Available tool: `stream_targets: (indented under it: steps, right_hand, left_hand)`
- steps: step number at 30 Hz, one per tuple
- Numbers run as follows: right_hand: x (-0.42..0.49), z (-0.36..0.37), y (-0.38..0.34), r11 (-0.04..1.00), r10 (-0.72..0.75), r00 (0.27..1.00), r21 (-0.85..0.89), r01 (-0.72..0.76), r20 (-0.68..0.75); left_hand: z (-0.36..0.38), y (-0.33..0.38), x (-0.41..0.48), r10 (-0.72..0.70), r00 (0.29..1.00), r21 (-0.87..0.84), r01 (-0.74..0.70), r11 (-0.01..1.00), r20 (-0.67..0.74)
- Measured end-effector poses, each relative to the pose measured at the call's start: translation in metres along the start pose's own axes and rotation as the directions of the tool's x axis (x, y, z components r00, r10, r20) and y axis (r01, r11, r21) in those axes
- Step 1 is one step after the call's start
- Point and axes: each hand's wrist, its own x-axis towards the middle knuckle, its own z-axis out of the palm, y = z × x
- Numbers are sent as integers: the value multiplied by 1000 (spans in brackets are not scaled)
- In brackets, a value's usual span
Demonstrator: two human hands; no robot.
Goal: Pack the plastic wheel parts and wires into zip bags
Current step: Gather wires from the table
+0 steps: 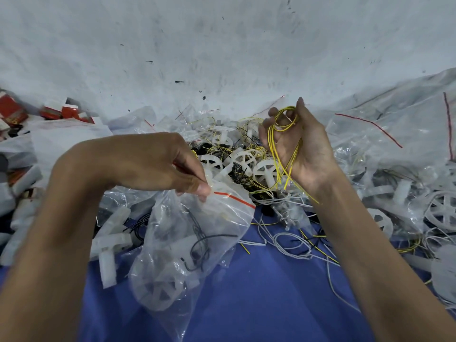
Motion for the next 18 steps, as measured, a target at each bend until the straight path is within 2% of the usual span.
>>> stream_targets:
  steps: [3, 6, 10, 15, 18]
  right_hand:
    - [-2, 0, -2, 993, 94, 995, -81, -90, 42]
    - [-4, 0, -4, 986, 123, 988, -120, -111, 91]
    - [-6, 3, -5, 964, 147, 979, -243, -110, 141]
    - [-8, 8, -12, 970, 137, 959, -229, -79, 247]
    - [-12, 15, -17, 923, 126, 942, -385, 5, 312]
  left_hand:
    - [-1, 0, -1, -7, 1000, 11, 7, 1000, -10]
    - [-1, -1, -2, -5, 1000, 5, 5, 1000, -18]
    - [-2, -3, -3, -2, 1000, 6, 2, 1000, -26]
    - [-3, -3, -5, 14, 999, -14, -15, 1000, -46]
    - [-3, -4, -6, 19, 999, -8, -19, 1000, -50]
